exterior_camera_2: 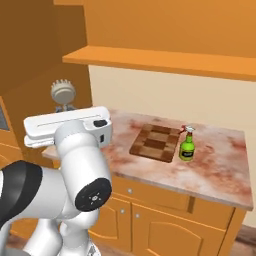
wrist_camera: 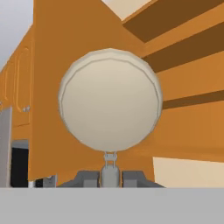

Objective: Grab the spray bottle from the cabinet, then place it next to the cutting board for sanitizing. Then grab the dish brush from the countertop next to the sink and place it next to the cutting board.

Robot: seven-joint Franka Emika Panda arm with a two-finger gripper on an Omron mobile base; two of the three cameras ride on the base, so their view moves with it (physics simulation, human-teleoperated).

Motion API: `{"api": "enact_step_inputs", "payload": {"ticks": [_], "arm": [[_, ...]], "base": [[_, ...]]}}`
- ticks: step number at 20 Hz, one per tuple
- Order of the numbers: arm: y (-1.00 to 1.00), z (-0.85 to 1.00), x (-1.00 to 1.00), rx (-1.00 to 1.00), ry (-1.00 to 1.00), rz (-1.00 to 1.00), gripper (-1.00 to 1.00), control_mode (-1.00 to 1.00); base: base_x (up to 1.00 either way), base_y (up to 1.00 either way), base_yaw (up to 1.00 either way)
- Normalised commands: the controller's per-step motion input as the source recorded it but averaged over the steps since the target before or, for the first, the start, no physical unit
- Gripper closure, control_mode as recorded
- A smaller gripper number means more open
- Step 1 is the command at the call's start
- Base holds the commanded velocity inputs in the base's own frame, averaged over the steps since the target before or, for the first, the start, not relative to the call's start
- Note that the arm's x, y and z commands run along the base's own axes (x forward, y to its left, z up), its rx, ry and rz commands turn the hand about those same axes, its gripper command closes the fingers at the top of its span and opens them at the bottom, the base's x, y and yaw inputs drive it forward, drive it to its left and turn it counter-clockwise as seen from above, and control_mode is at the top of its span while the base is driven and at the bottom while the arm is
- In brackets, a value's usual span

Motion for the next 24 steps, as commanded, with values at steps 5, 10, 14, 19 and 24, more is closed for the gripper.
{"api": "enact_step_inputs", "payload": {"ticks": [5,10,14,19,24], "arm": [[0.0,0.0,0.0,0.0,0.0,0.0,1.0,1.0],[0.0,0.0,0.0,0.0,0.0,0.0,1.0,1.0],[0.0,0.0,0.0,0.0,0.0,0.0,1.0,1.0],[0.01,-0.4,0.14,-0.01,0.06,0.0,1.0,-1.0],[0.3,-1.0,0.55,-0.17,0.34,0.01,1.0,-1.0]], "base": [[0.52,0.29,-0.13],[0.6,0.38,-0.32],[0.44,0.16,-0.24],[0.02,0.0,-0.02],[0.0,0.0,0.0]]}}
